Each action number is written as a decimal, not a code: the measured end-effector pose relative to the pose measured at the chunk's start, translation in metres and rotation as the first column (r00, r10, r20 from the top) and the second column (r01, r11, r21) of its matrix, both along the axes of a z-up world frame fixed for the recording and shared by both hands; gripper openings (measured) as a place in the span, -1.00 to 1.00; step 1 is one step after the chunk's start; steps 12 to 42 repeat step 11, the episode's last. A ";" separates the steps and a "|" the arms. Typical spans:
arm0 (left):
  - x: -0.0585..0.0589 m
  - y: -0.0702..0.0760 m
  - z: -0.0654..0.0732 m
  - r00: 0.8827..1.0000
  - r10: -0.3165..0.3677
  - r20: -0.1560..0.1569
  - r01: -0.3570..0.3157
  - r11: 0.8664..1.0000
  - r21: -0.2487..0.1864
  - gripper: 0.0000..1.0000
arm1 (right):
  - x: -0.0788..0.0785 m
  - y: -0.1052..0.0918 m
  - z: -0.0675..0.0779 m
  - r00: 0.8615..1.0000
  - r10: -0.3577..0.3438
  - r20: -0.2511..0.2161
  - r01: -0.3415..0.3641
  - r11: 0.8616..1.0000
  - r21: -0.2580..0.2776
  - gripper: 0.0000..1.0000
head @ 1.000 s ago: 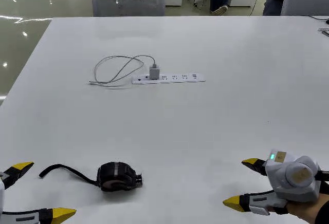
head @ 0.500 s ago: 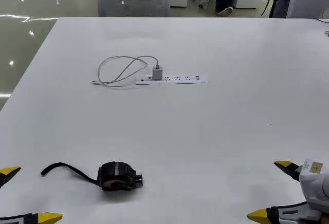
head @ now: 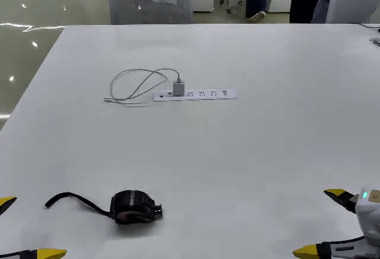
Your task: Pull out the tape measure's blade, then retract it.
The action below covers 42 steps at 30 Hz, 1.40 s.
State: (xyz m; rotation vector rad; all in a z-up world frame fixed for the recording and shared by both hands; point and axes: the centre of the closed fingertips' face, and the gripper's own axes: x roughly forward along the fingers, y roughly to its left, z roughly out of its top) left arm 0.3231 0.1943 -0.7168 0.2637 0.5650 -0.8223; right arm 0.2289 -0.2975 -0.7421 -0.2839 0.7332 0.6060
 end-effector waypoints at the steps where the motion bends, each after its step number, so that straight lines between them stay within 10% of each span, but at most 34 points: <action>1: -0.001 0.000 -0.001 1.000 -0.004 -0.002 0.004 1.000 0.003 0.99 | 0.000 -0.001 0.001 1.000 -0.007 0.002 0.007 1.000 0.004 0.98; 42: 0.004 0.006 0.003 1.000 -0.001 -0.009 0.001 1.000 -0.006 0.99 | -0.008 -0.002 0.001 1.000 -0.011 -0.010 0.011 1.000 -0.002 0.98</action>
